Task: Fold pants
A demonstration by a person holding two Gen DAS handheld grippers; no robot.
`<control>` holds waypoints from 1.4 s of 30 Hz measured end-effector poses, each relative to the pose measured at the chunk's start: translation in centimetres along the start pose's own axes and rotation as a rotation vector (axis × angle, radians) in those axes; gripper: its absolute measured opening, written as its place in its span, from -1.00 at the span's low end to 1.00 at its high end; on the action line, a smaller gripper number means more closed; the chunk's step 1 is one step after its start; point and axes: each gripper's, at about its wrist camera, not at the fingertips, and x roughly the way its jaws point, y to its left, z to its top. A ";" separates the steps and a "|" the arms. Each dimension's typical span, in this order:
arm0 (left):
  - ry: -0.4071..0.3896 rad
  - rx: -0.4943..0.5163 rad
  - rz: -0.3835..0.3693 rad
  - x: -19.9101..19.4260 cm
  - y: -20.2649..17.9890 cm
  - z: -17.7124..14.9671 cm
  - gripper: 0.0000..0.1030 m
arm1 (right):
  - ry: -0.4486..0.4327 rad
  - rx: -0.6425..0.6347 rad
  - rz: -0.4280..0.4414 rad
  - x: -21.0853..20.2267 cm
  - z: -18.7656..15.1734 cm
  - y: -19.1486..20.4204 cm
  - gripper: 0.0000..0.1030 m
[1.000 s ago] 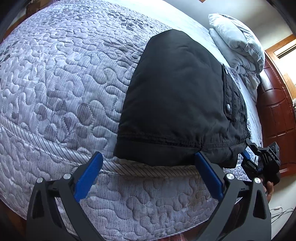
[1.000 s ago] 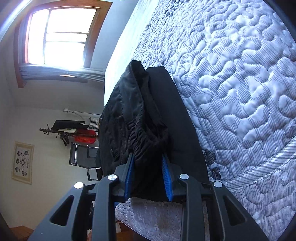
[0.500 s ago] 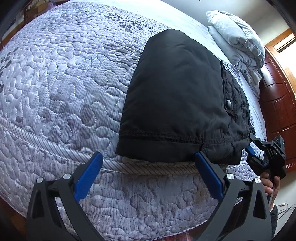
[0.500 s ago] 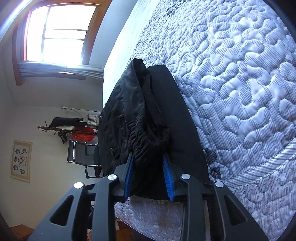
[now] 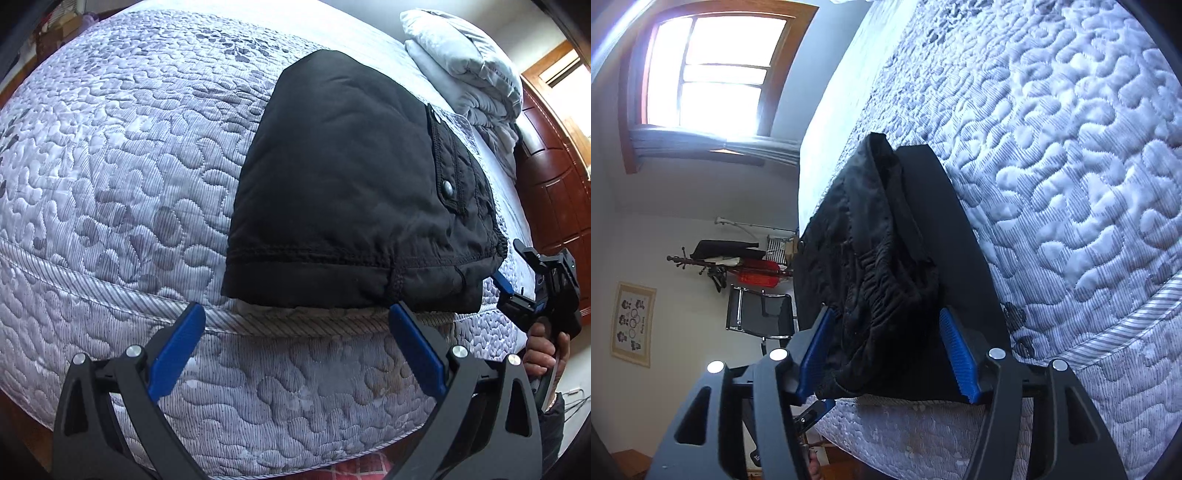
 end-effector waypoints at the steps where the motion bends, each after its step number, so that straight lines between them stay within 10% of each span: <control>1: -0.001 0.002 0.000 -0.1 0.0 0.0 0.93 | -0.001 -0.006 -0.008 -0.2 -0.1 0.1 0.18; 12: -0.110 0.084 0.052 -3.9 -0.7 -0.5 0.93 | -0.040 -0.209 -0.167 -3.0 -3.0 3.5 0.57; 24: -0.266 0.205 0.123 -9.4 -4.8 -0.7 0.93 | -0.160 -0.467 -0.555 -4.7 -5.7 7.2 0.92; 42: -0.382 0.291 0.143 -14.8 -9.4 -2.3 0.93 | -0.155 -0.527 -0.578 -5.4 -7.3 9.1 0.92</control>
